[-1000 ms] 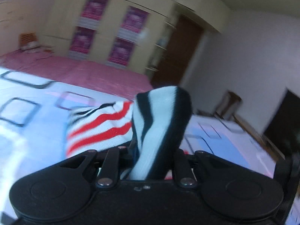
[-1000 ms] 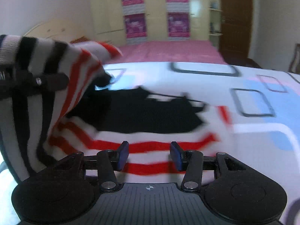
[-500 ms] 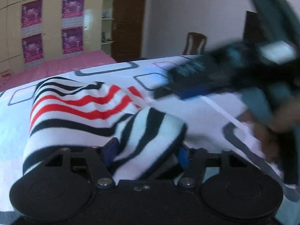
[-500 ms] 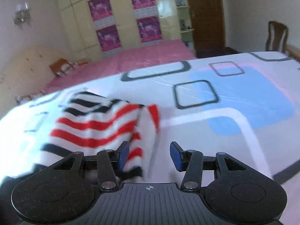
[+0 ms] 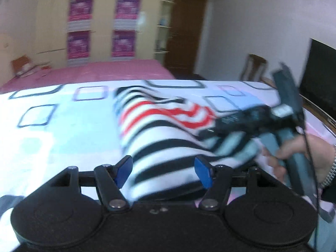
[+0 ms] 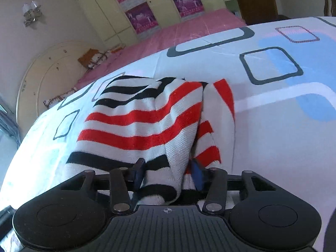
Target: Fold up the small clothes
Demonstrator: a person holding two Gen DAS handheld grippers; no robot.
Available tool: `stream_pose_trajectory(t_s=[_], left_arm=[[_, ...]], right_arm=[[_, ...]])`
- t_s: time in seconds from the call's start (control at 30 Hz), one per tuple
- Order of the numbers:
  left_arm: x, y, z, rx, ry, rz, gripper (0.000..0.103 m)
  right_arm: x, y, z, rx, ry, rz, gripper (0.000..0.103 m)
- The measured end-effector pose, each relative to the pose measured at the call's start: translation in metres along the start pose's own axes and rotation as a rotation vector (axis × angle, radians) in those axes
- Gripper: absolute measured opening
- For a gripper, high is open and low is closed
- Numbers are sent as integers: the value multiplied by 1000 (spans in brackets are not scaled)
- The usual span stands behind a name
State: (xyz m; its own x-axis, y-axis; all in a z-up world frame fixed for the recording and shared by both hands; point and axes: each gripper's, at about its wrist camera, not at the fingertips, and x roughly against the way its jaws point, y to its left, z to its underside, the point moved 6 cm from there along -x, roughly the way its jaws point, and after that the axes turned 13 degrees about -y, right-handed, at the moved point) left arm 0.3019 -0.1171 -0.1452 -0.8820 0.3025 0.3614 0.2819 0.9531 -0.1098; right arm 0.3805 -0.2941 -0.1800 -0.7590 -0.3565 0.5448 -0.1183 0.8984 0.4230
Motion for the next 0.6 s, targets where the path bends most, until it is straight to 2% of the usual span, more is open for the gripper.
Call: stream_pose_trajectory(t_s=[0.13, 0.17, 0.27, 0.33, 0.43, 0.53, 0.6], left_arm=[[-12, 17, -5, 56, 16, -54, 64], [-16, 19, -7, 71, 19, -63, 64], [-28, 18, -11, 126, 28, -67, 64], [-35, 17, -17, 158, 19, -58, 64], [-38, 11, -22, 151, 5, -37, 64], [-52, 5, -9, 133, 57, -27, 64], [-60, 3, 4, 136, 94, -29, 69]], right_arm=[[-9, -2, 1, -21, 15, -13, 46], [-10, 0, 1, -18, 15, -19, 35], [-5, 4, -2, 2, 5, -30, 24], [4, 5, -10, 24, -32, -34, 21], [25, 1, -24, 68, -92, -21, 21], [24, -17, -16, 71, -52, 15, 21], [18, -26, -2, 56, -33, 23, 21]])
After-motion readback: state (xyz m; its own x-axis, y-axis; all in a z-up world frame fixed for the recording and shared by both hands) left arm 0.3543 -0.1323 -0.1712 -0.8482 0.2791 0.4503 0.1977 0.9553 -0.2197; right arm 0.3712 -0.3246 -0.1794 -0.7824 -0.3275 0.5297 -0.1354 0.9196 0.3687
